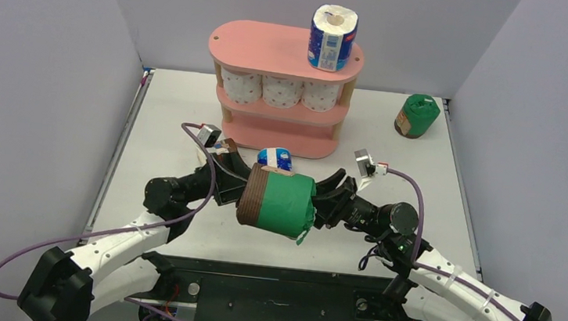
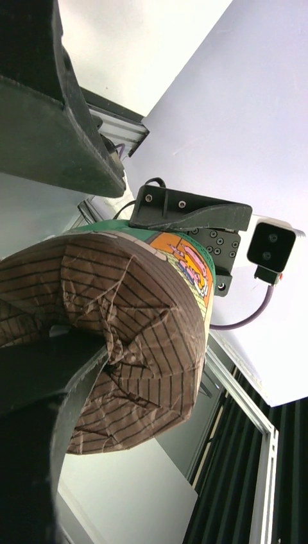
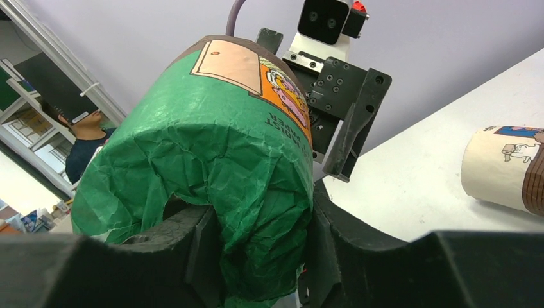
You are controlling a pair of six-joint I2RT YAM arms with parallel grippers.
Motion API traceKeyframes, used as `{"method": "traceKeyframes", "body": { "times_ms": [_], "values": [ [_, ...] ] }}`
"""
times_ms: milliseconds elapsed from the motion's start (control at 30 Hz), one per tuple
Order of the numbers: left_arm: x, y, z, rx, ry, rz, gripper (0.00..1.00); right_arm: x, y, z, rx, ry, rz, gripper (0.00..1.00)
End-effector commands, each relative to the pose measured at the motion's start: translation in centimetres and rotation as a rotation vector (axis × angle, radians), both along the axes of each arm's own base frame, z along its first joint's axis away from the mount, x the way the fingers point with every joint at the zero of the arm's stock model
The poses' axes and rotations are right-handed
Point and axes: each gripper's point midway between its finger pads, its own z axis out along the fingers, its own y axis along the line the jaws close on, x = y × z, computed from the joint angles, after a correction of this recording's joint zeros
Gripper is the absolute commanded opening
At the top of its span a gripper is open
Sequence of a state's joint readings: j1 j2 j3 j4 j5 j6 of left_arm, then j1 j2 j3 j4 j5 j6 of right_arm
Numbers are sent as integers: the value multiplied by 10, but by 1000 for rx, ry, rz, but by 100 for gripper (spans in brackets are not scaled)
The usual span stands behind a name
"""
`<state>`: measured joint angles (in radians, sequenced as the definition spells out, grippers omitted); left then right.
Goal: Place and organize the paper towels onto the shelf
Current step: Adjust the paper towel at the center of the board.
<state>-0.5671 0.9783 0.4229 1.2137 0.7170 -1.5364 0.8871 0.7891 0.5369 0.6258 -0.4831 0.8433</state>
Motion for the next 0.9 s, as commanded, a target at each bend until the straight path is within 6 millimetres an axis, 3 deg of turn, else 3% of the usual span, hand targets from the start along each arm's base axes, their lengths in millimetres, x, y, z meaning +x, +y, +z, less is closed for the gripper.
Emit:
{"method": "traceKeyframes", "body": {
  "times_ms": [0,167,333,567,867],
  "values": [
    [2,4,14,-21,-52,67,75,-9,-5,17,44,-69,9,28],
    [7,5,10,3,-46,108,84,-9,-11,18,25,-85,-22,27],
    [26,19,6,11,0,215,100,-10,-24,22,8,-118,-68,26],
    [66,58,-6,51,92,428,96,-8,-48,23,-24,-142,-149,25],
    [106,74,-50,182,281,600,96,5,-72,11,-105,-132,-273,25]
  ]
}}
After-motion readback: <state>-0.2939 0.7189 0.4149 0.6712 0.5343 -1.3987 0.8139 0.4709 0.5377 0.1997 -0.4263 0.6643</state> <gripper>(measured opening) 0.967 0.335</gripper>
